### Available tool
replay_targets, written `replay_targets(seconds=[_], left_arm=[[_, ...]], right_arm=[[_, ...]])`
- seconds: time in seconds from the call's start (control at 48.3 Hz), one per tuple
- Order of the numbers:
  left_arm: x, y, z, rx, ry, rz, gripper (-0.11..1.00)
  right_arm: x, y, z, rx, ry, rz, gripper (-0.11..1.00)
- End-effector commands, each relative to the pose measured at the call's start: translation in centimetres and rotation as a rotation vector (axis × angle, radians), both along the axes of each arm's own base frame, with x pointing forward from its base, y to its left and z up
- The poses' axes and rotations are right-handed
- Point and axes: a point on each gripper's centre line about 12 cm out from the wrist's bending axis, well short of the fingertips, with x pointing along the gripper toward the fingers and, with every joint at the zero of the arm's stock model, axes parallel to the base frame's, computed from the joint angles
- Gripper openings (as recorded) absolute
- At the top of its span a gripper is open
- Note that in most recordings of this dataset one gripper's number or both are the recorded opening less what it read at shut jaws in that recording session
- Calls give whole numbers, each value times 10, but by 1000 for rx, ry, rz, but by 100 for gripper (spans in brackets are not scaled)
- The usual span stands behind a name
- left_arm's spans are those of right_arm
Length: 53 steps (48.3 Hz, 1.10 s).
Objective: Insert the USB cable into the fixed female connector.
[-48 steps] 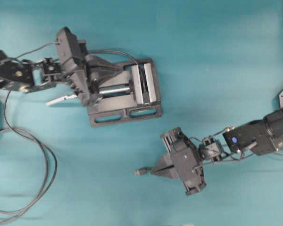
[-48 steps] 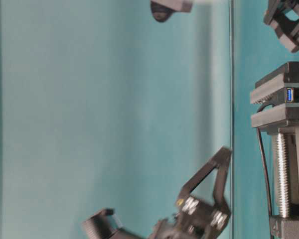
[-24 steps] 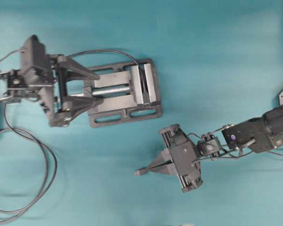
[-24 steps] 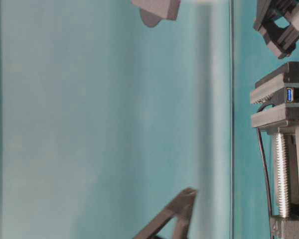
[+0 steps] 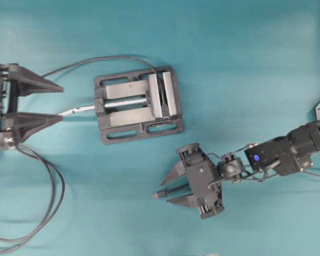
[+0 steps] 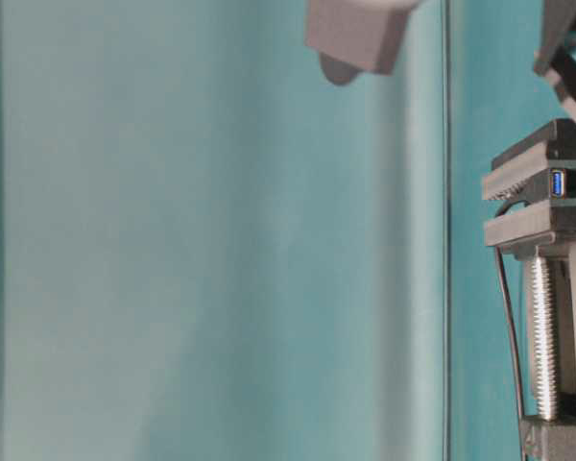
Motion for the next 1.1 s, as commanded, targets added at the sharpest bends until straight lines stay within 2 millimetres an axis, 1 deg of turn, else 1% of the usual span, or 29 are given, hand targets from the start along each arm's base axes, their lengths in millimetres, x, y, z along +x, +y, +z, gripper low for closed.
replay_targets(seconds=[0.0, 0.186, 0.455, 0.58, 0.683, 0.828, 1.077], left_arm=[[-7, -2, 4, 19, 14, -14, 100], [-20, -2, 3, 22, 19, -20, 100], [-29, -3, -11, 22, 27, -20, 100], [-31, -3, -17, 23, 40, -20, 100], [-33, -3, -21, 23, 51, -20, 100], [-33, -3, -21, 23, 48, -20, 100], [-33, -3, -21, 22, 40, -19, 100]], right_arm=[[8, -1, 9, 14, -36, -10, 56], [8, -8, 6, 16, -27, -31, 55], [4, -10, 2, 31, -3, -43, 55], [1, -11, -4, 49, 20, -54, 55], [0, -8, -6, 54, 28, -48, 54], [0, -3, -5, 55, 22, -36, 51], [-3, -1, -7, 58, 32, -31, 46]])
